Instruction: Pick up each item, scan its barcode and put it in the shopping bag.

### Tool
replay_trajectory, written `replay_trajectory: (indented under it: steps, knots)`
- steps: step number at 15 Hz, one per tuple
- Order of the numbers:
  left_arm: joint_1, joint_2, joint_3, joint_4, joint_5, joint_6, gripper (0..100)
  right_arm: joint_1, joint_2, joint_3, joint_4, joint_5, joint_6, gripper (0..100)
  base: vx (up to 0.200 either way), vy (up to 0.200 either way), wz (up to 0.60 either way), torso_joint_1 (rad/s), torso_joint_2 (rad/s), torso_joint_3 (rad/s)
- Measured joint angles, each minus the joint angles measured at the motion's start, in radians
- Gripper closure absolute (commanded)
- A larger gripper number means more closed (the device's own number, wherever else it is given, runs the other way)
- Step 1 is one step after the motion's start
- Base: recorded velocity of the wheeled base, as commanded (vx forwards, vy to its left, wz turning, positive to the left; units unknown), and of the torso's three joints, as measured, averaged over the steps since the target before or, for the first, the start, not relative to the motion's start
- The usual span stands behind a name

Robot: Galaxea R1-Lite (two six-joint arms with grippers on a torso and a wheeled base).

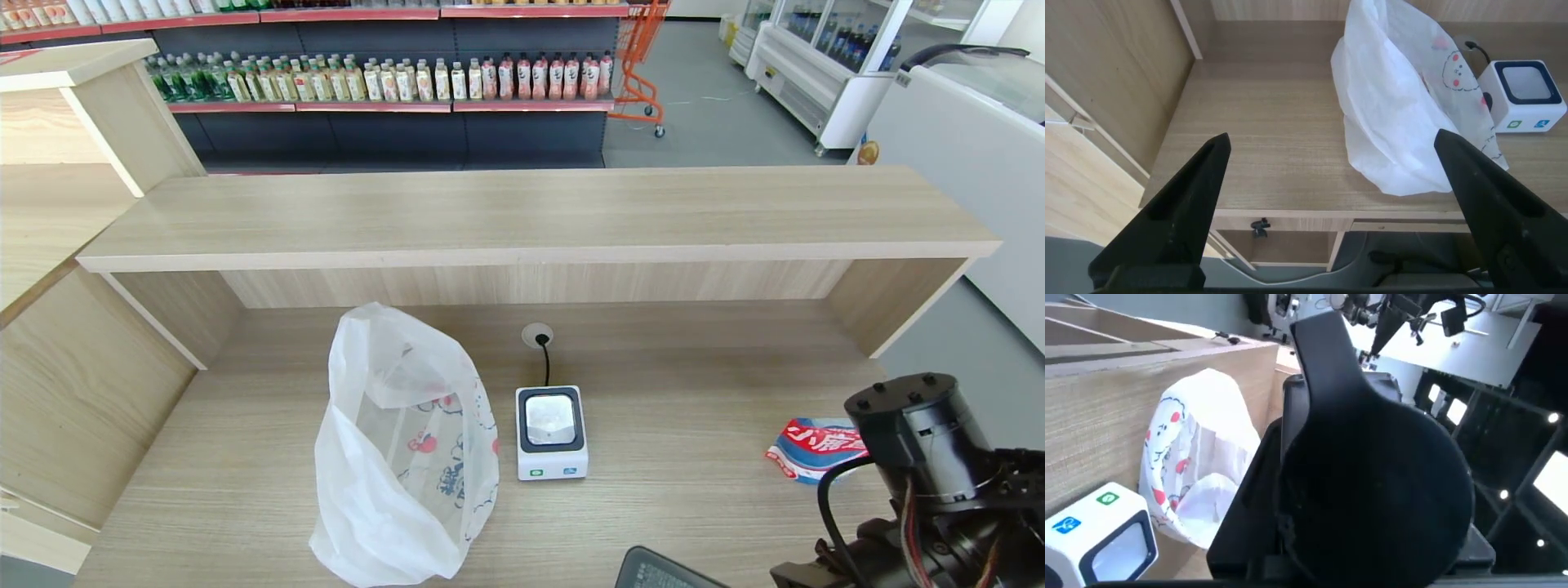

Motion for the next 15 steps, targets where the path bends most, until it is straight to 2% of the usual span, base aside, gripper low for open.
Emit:
replay_trajectory:
  steps: [3, 6, 12, 14, 15]
  knots:
    - [0.0, 0.0, 0.0, 0.0, 0.0, 0.0, 0, 0.001, 0.003, -0.019, -0.013, 0.0, -0.014, 100, 0.0, 0.0, 0.0, 0.0, 0.0, 0.0]
    - [0.0, 0.0, 0.0, 0.0, 0.0, 0.0, 0, -0.009, 0.005, -0.023, -0.113, 0.011, -0.012, 100, 0.0, 0.0, 0.0, 0.0, 0.0, 0.0]
    - [0.0, 0.0, 0.0, 0.0, 0.0, 0.0, 0, -0.054, 0.033, -0.024, -0.127, 0.011, 0.013, 100, 0.0, 0.0, 0.0, 0.0, 0.0, 0.0]
    - [0.0, 0.0, 0.0, 0.0, 0.0, 0.0, 0, -0.056, 0.03, -0.028, -0.126, 0.011, 0.066, 100, 0.0, 0.0, 0.0, 0.0, 0.0, 0.0]
    - [0.0, 0.0, 0.0, 0.0, 0.0, 0.0, 0, -0.06, 0.023, -0.038, -0.127, 0.009, 0.144, 100, 0.0, 0.0, 0.0, 0.0, 0.0, 0.0]
